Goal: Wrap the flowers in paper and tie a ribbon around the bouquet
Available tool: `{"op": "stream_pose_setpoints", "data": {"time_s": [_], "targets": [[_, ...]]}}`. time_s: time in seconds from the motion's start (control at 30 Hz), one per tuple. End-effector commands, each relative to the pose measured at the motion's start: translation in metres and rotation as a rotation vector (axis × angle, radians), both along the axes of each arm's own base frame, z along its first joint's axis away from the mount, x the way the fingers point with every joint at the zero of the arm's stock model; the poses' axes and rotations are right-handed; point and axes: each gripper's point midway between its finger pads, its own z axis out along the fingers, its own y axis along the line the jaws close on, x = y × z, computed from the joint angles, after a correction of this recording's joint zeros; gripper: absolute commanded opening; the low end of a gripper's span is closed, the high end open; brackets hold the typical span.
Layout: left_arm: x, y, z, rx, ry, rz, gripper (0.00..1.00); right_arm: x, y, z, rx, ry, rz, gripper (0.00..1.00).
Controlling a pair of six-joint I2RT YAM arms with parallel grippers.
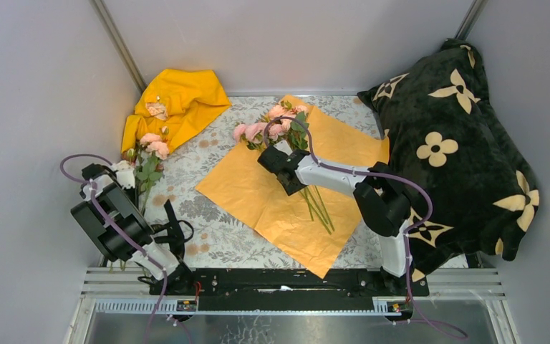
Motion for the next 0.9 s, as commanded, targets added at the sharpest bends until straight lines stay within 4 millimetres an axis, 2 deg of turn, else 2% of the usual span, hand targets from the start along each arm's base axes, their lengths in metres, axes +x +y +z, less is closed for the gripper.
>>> {"op": "stream_pose_setpoints", "data": {"time_s": [0.0, 0.1, 0.13, 0.2, 0.23, 0.27, 0.4, 0.57, 0.7, 0.8, 0.87], "targets": [[0.007, 0.015, -0.006, 0.048, -0.031, 0.015, 0.33, -0.002, 0.002, 0.029, 0.088, -0.03, -0.01, 0.51], [0.007, 0.017, -0.01, 0.039, -0.026, 0.029, 0.27, -0.005, 0.004, 0.034, 0.116, -0.033, -0.003, 0.51], [0.007, 0.018, -0.011, 0.033, -0.028, 0.036, 0.22, -0.006, 0.004, 0.036, 0.12, -0.032, -0.001, 0.51], [0.008, 0.015, -0.009, 0.007, -0.042, 0.047, 0.04, -0.007, 0.004, 0.038, 0.126, -0.031, 0.002, 0.51], [0.009, 0.015, -0.004, -0.009, -0.064, 0.053, 0.0, -0.007, 0.004, 0.039, 0.126, -0.031, 0.003, 0.51], [0.01, 0.011, 0.003, -0.035, -0.09, 0.056, 0.0, -0.008, 0.004, 0.041, 0.126, -0.032, 0.004, 0.52], [0.021, -0.005, 0.05, -0.107, -0.251, 0.041, 0.0, -0.01, 0.002, 0.049, 0.142, -0.045, 0.005, 0.52], [0.04, -0.037, 0.118, -0.166, -0.466, -0.046, 0.0, -0.015, 0.007, 0.064, 0.191, -0.066, 0.025, 0.57], [0.05, -0.067, 0.164, -0.259, -0.602, -0.13, 0.0, -0.019, 0.018, 0.077, 0.235, -0.081, 0.068, 0.63], [0.058, -0.096, 0.196, -0.338, -0.682, -0.216, 0.0, -0.027, 0.042, 0.089, 0.305, -0.093, 0.168, 0.68], [0.063, -0.12, 0.217, -0.397, -0.741, -0.283, 0.0, -0.037, 0.071, 0.102, 0.381, -0.11, 0.278, 0.7]]}}
